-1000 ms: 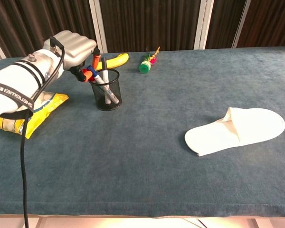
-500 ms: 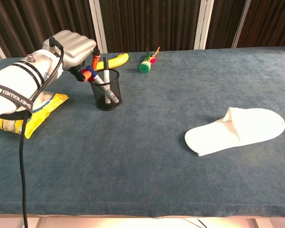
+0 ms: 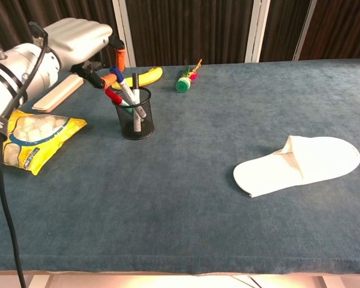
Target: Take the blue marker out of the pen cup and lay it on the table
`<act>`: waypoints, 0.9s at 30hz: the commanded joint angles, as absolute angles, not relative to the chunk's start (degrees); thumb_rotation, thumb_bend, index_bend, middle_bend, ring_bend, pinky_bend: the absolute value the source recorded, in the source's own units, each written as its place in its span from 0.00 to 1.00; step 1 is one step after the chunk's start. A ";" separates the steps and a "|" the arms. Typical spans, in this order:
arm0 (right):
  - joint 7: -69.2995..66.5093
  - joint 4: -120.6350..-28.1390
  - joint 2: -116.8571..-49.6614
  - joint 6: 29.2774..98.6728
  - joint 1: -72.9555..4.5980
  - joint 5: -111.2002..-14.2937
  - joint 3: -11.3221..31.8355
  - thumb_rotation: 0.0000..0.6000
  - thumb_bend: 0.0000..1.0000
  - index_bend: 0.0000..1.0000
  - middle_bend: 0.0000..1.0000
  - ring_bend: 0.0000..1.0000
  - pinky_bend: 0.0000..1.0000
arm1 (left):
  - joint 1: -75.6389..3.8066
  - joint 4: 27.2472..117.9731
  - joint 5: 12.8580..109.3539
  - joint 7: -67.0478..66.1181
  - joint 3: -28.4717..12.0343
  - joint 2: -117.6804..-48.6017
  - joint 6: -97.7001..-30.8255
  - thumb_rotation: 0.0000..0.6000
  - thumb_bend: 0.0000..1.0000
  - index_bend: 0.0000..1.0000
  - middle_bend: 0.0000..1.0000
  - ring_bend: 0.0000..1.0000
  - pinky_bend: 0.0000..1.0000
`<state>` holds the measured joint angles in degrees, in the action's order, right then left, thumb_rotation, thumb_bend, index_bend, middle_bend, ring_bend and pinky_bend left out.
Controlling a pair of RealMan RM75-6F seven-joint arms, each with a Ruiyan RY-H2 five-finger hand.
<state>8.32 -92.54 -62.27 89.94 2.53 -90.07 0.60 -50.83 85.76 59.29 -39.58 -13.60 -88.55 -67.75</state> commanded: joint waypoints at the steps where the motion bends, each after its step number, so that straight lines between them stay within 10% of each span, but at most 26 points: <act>1: 8.29 -92.55 -62.24 89.85 2.49 -90.09 0.57 1.00 0.24 0.18 0.11 0.06 0.17 | -48.64 91.27 61.97 -34.83 -13.65 -84.47 -68.39 1.00 0.41 0.77 1.00 1.00 1.00; 27: 8.47 -92.31 -62.46 89.38 2.22 -90.71 0.10 1.00 0.24 0.18 0.11 0.06 0.17 | -38.15 101.34 72.23 11.24 -10.63 -72.63 -60.30 1.00 0.41 0.80 1.00 1.00 1.00</act>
<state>8.46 -92.31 -62.44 89.39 2.23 -90.72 0.11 -39.35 102.98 71.64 9.51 -11.88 -71.53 -61.19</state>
